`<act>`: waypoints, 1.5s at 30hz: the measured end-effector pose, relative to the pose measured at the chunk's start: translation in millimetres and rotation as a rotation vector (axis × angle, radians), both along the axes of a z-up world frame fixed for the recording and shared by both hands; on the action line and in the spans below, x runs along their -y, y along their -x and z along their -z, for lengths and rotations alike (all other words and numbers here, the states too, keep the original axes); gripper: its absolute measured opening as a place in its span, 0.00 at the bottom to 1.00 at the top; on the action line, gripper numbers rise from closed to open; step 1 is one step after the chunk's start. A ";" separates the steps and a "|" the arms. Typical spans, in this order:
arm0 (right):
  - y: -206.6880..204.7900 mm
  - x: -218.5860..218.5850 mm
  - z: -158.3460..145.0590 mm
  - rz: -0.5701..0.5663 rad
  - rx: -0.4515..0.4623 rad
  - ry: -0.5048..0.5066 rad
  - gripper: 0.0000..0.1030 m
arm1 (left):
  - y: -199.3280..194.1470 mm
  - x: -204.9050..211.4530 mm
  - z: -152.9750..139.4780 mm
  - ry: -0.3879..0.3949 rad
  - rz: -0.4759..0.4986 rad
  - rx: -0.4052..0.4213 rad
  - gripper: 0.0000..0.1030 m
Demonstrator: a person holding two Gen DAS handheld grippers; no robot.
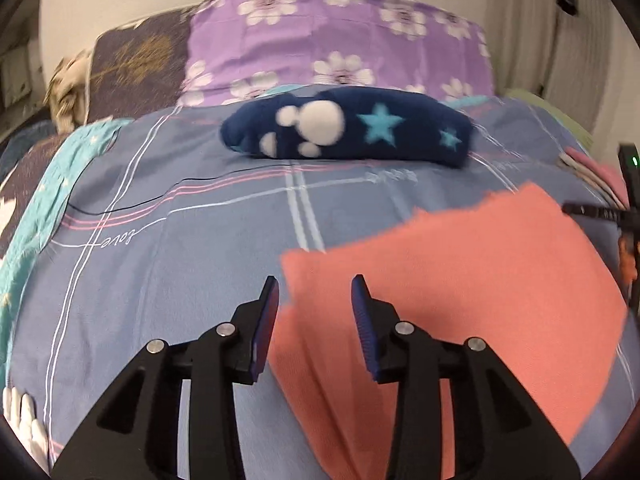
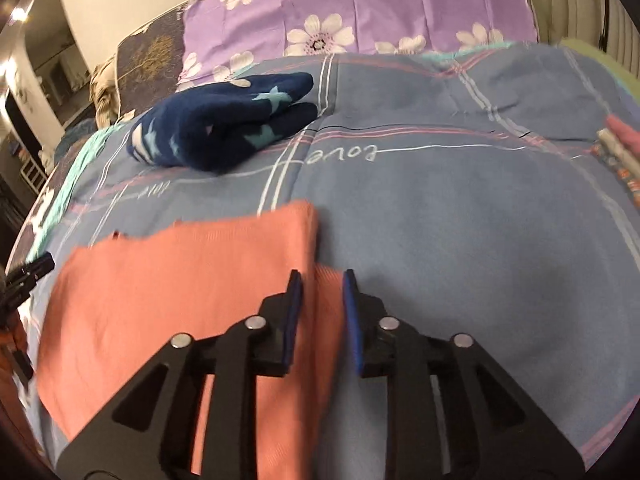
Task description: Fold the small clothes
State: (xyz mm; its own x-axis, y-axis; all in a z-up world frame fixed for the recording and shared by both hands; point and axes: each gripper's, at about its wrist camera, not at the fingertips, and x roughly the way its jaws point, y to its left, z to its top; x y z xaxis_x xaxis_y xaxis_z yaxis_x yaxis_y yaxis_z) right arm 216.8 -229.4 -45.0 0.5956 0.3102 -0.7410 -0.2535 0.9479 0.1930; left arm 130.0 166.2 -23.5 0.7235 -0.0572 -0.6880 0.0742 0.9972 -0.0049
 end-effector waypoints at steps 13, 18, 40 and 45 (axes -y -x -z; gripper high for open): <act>10.5 52.8 14.8 0.030 -0.128 -0.152 0.09 | 66.2 199.7 -3.6 -0.012 0.445 -0.029 0.46; -5.0 45.0 13.4 -0.051 -0.144 -0.110 0.10 | 64.6 288.8 5.5 -0.021 0.520 -0.091 0.46; -30.2 49.6 24.4 -0.251 -0.159 -0.310 0.36 | 35.5 355.1 21.7 -0.202 0.332 -0.175 0.04; -26.9 49.1 25.8 -0.259 -0.174 -0.311 0.39 | 30.1 345.8 26.0 -0.124 0.325 -0.213 0.04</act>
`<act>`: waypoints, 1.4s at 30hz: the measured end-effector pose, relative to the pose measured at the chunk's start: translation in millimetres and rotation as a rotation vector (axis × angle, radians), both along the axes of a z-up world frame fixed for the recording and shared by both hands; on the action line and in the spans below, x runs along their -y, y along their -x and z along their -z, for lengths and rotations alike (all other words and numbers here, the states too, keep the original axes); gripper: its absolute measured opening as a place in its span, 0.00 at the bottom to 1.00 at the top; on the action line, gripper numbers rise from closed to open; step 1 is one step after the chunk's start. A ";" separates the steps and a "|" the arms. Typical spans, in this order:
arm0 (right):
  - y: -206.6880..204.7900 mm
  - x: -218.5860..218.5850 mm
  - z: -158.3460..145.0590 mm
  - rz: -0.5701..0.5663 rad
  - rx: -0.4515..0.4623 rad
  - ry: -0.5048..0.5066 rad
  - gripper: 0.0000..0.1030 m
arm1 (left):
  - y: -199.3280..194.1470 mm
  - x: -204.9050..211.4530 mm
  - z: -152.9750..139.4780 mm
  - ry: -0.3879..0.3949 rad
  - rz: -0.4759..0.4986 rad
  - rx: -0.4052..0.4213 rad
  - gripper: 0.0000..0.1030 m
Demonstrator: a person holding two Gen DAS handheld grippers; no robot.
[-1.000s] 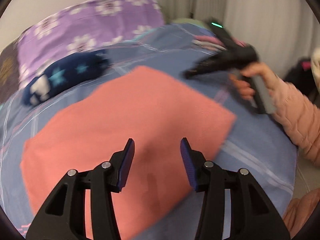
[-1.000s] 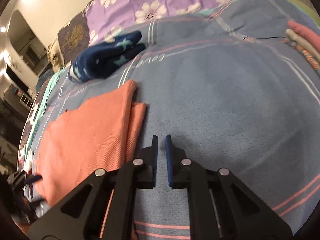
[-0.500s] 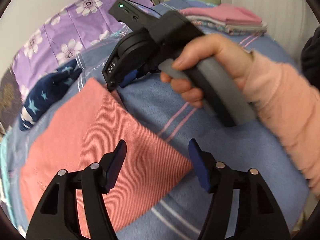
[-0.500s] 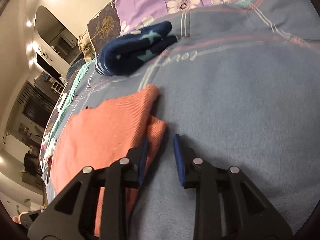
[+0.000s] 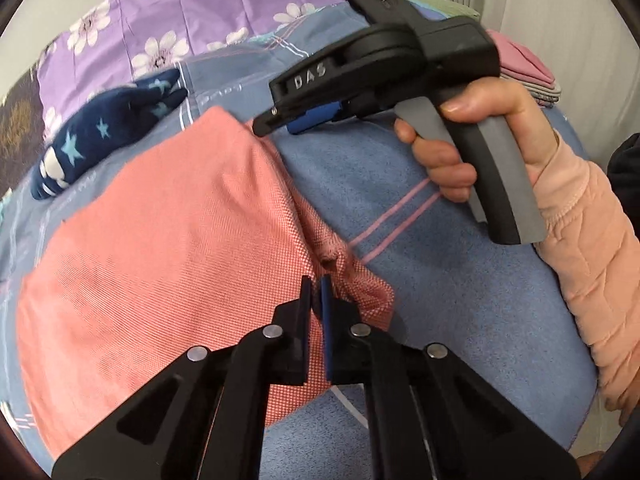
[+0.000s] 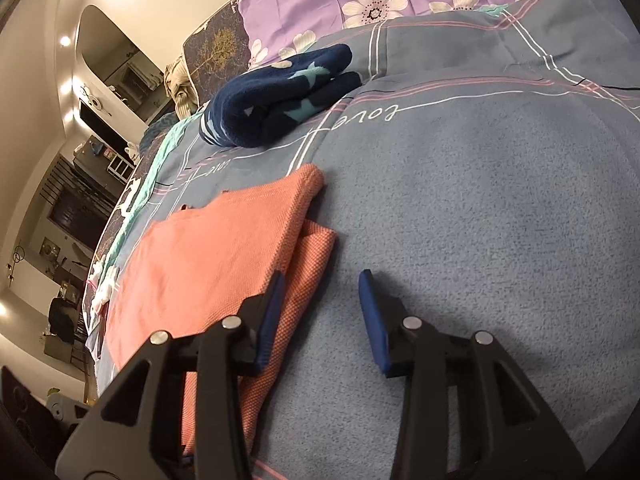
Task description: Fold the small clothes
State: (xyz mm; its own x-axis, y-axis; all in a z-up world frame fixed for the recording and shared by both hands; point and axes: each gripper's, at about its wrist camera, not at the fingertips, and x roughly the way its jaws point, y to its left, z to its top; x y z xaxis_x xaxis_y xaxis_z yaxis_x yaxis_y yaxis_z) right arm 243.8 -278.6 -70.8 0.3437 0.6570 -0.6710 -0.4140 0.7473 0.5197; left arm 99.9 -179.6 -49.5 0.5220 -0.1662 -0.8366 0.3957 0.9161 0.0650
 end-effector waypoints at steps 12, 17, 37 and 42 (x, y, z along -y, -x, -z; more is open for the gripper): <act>-3.6 -10.8 -12.5 0.087 0.090 -0.028 0.02 | 10.3 27.9 15.5 0.003 0.136 -0.009 0.04; -11.6 -22.6 13.0 0.099 0.078 0.075 0.02 | 10.8 29.7 18.3 0.016 0.157 -0.003 0.04; 45.4 -64.2 8.3 -0.108 0.268 0.332 0.03 | 51.7 -33.6 -5.3 0.327 0.179 0.010 0.41; 42.9 -68.3 8.6 -0.108 0.282 0.361 0.03 | 86.7 -150.7 -33.2 0.338 -0.090 0.158 0.41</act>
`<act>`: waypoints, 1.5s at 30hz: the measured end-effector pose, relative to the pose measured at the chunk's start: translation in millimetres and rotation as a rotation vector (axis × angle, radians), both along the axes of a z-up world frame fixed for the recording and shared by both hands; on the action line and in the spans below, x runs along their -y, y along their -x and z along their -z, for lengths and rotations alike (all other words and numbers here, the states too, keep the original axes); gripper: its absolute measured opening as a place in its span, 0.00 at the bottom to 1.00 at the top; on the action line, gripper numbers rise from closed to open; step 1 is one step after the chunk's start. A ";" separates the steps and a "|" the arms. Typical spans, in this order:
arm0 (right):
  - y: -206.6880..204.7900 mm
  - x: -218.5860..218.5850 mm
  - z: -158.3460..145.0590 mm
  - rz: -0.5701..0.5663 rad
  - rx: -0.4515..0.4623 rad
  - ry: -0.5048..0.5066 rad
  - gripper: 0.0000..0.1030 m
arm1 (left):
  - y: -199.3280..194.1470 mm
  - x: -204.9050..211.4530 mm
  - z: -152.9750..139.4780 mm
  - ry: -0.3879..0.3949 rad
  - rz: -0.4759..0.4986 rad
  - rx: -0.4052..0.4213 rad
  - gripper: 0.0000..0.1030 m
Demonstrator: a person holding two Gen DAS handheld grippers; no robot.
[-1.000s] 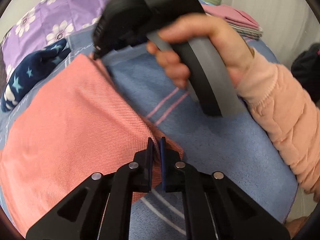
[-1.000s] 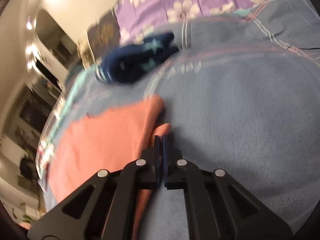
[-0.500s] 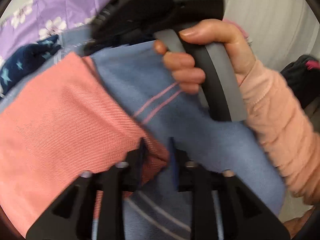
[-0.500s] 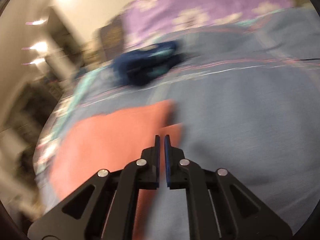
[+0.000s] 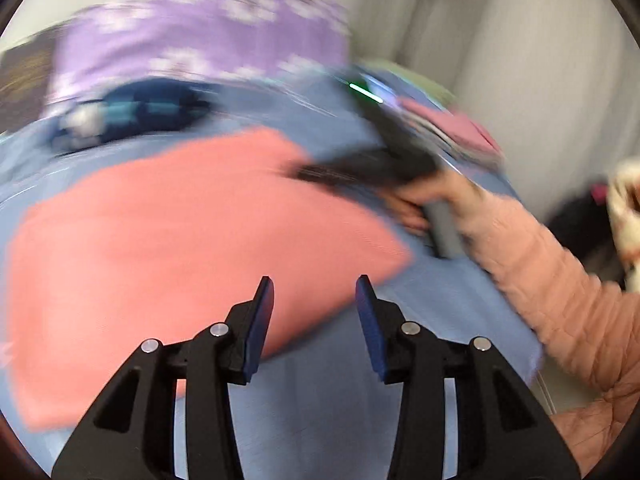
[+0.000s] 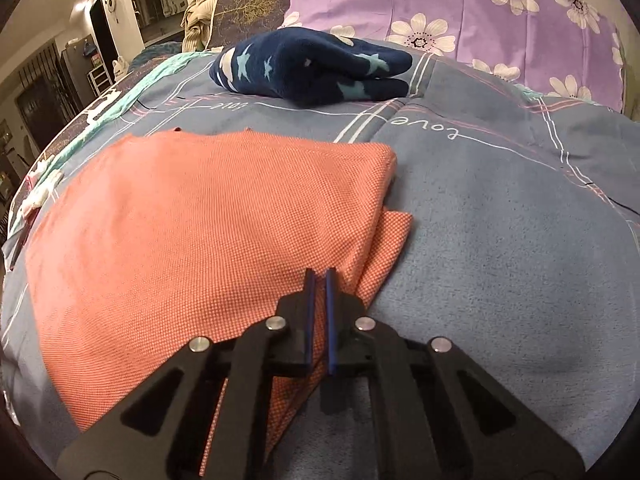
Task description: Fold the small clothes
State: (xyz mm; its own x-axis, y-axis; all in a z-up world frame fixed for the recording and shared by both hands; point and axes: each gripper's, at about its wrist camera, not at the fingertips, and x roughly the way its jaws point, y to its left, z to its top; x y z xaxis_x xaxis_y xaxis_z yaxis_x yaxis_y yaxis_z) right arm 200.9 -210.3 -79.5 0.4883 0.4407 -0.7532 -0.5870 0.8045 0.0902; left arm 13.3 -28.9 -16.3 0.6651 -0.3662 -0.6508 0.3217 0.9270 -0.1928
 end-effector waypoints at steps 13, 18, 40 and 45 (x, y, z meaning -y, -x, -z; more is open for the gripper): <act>25.5 -56.1 -58.9 0.153 0.076 0.110 0.37 | 59.6 -218.0 40.1 -0.010 -0.426 -0.069 0.25; 50.4 -138.7 -90.5 -0.004 0.144 0.163 0.50 | 40.1 -209.2 54.2 0.025 -0.264 -0.093 0.33; 39.4 -387.0 -36.6 -0.156 -0.118 0.266 0.50 | 21.6 -204.7 68.9 0.300 -0.042 -0.150 0.04; 25.3 -393.7 -32.8 -0.095 -0.146 0.167 0.02 | 33.3 -205.1 62.4 0.250 -0.069 -0.124 0.01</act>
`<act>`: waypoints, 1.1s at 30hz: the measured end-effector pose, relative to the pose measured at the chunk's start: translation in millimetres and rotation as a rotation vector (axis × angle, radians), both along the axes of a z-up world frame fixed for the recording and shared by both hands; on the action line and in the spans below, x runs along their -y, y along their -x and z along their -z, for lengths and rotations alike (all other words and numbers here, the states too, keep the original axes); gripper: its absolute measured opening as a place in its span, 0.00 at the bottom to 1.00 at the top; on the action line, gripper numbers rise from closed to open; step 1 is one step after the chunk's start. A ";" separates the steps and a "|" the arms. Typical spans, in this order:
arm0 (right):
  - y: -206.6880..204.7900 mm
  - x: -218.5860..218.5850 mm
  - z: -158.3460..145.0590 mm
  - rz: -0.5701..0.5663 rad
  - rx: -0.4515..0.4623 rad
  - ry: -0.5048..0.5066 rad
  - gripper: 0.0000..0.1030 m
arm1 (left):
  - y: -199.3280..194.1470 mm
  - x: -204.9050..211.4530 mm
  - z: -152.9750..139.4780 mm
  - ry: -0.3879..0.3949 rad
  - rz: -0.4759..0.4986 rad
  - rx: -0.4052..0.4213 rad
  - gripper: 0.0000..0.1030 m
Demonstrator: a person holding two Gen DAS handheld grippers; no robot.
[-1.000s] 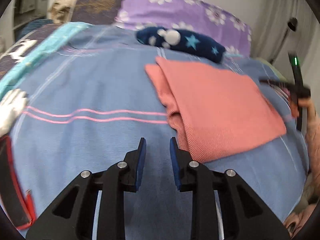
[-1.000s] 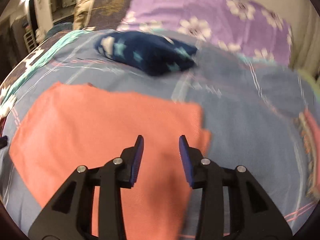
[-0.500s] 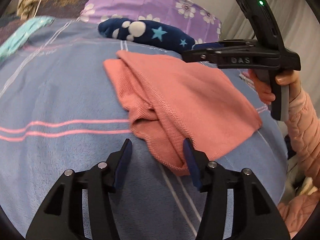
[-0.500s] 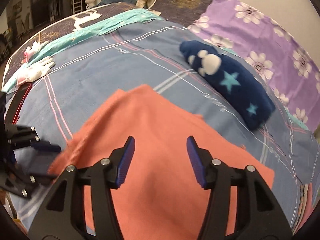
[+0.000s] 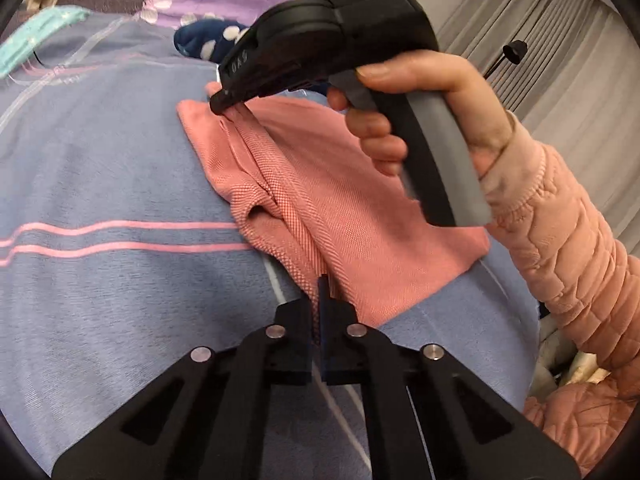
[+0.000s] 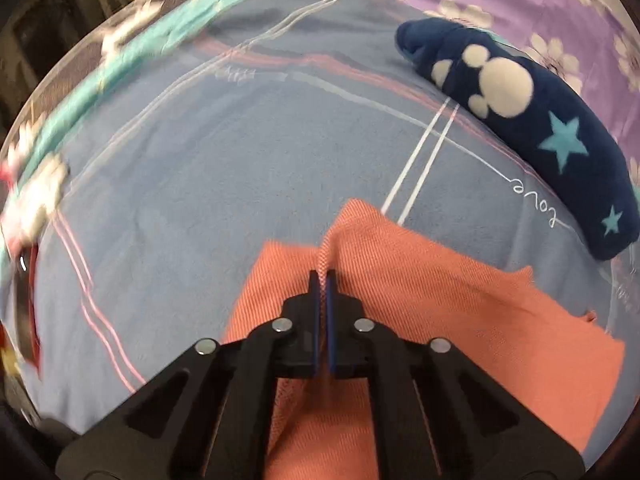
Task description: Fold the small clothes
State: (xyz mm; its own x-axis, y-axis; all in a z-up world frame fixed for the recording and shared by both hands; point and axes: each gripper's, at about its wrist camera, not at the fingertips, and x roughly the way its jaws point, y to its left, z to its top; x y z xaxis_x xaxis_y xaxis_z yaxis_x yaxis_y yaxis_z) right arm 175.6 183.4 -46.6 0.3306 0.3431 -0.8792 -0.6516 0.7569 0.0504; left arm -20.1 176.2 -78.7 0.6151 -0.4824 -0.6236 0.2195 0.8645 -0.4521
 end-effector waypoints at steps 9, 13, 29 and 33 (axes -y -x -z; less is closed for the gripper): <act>0.6 4.9 1.3 -0.102 -0.044 -0.038 0.36 | 15.2 -2.0 5.4 -0.012 -0.002 -0.027 0.01; 18.5 -6.5 -5.2 -0.174 -0.010 -0.016 0.31 | 15.6 -1.1 5.9 -0.017 -0.003 -0.025 0.02; 43.5 -17.8 18.2 -0.241 -0.016 0.109 0.05 | 28.9 0.7 5.0 -0.085 -0.011 -0.020 0.02; 29.0 -31.9 29.5 -0.202 0.044 0.061 0.01 | 29.8 5.4 4.0 -0.112 -0.017 -0.018 0.02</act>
